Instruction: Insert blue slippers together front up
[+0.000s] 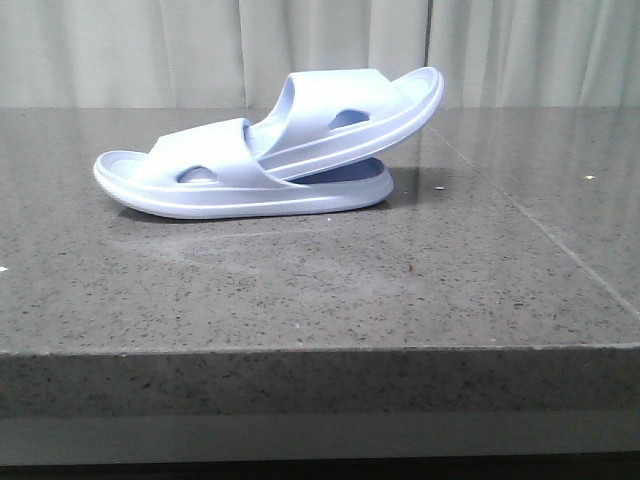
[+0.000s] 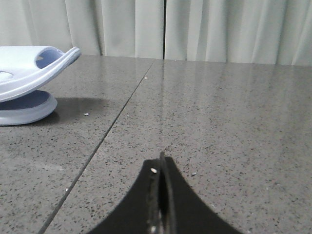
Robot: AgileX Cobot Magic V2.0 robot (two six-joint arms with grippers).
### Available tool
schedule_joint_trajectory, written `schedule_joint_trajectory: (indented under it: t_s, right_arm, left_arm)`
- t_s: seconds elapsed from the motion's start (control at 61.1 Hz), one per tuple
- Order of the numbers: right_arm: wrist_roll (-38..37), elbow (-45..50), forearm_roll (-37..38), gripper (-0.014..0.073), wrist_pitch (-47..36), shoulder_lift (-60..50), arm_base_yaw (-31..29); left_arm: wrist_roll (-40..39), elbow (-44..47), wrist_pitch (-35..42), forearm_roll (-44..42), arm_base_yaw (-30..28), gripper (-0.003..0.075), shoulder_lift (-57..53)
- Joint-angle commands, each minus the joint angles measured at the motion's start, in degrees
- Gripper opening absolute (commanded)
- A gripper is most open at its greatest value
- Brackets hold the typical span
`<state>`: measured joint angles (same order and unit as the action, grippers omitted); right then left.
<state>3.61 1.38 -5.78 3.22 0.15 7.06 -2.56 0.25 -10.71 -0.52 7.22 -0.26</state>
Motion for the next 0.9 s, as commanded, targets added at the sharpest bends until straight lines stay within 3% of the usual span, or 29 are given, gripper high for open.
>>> schedule_joint_trajectory:
  t_s: [0.0, 0.884]
  right_arm:
    - [-0.4, 0.1, 0.5, -0.0060, -3.2, -1.6, 0.0]
    - [-0.6, 0.1, 0.5, -0.0060, -2.2, -1.6, -0.2]
  left_arm:
    - [-0.5, 1.2, 4.9, 0.5, -0.2, -0.0019, -1.4]
    - [-0.5, 1.2, 4.9, 0.5, -0.2, -0.0019, -1.4]
